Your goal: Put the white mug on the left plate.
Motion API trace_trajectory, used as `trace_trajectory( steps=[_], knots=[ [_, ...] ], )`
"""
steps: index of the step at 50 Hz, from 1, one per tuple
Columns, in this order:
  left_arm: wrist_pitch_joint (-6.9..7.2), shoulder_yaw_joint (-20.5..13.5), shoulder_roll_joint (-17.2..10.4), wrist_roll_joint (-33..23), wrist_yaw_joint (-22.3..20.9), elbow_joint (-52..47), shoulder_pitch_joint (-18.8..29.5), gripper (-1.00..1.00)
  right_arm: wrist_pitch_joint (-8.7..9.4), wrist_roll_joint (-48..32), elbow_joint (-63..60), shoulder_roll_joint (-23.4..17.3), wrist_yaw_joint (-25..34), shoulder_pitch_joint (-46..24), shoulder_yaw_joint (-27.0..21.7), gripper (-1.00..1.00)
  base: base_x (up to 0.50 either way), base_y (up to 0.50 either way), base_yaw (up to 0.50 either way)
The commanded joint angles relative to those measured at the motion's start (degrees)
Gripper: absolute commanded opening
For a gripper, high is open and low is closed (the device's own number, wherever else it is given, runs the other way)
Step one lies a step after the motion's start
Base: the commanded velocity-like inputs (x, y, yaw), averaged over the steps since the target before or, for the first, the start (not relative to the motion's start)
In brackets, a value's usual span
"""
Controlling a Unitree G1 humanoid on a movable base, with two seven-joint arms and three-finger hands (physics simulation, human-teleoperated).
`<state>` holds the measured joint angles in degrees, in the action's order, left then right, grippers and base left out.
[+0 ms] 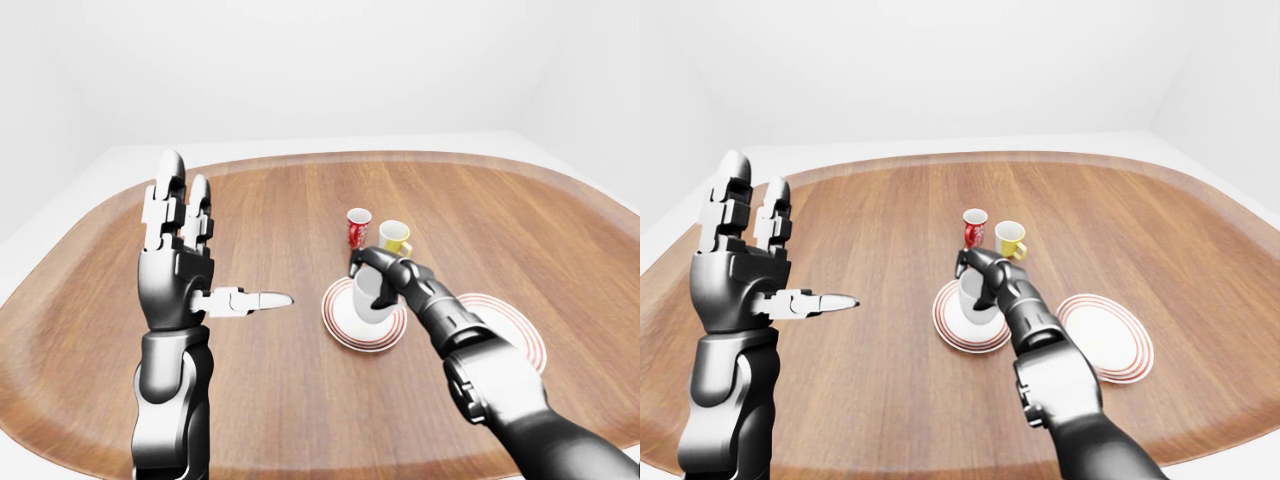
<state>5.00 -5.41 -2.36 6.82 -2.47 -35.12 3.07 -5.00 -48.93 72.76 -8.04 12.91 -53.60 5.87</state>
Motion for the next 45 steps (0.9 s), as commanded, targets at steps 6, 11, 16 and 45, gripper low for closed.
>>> trace_trajectory(
  steps=[6, 11, 16, 45],
  knots=[
    [0.00, -0.1, 0.0, 0.1, 0.0, -0.3, 0.0, 0.97, 0.00, -6.5, 0.7, 0.7, -2.9, 0.3, -1.1, -1.00, 0.00, 0.00, 0.00],
    [0.00, 0.0, 0.0, 0.0, -0.1, -0.3, 0.0, 0.97, 0.00, -6.7, 0.9, 0.7, -3.4, 0.6, -1.1, -1.00, 0.00, 0.00, 0.00],
    [0.00, 0.1, 0.0, 0.0, -0.1, -0.2, 0.0, 0.97, 0.00, -6.7, 1.2, 0.7, -3.7, 0.7, -1.2, -1.00, 0.00, 0.00, 0.00],
    [0.00, -0.4, -0.2, 0.3, 0.0, 0.1, 0.5, 0.97, 0.00, -7.7, 1.8, 1.0, -4.2, 1.1, -1.0, -1.00, 0.00, 0.00, 0.00]
  ],
)
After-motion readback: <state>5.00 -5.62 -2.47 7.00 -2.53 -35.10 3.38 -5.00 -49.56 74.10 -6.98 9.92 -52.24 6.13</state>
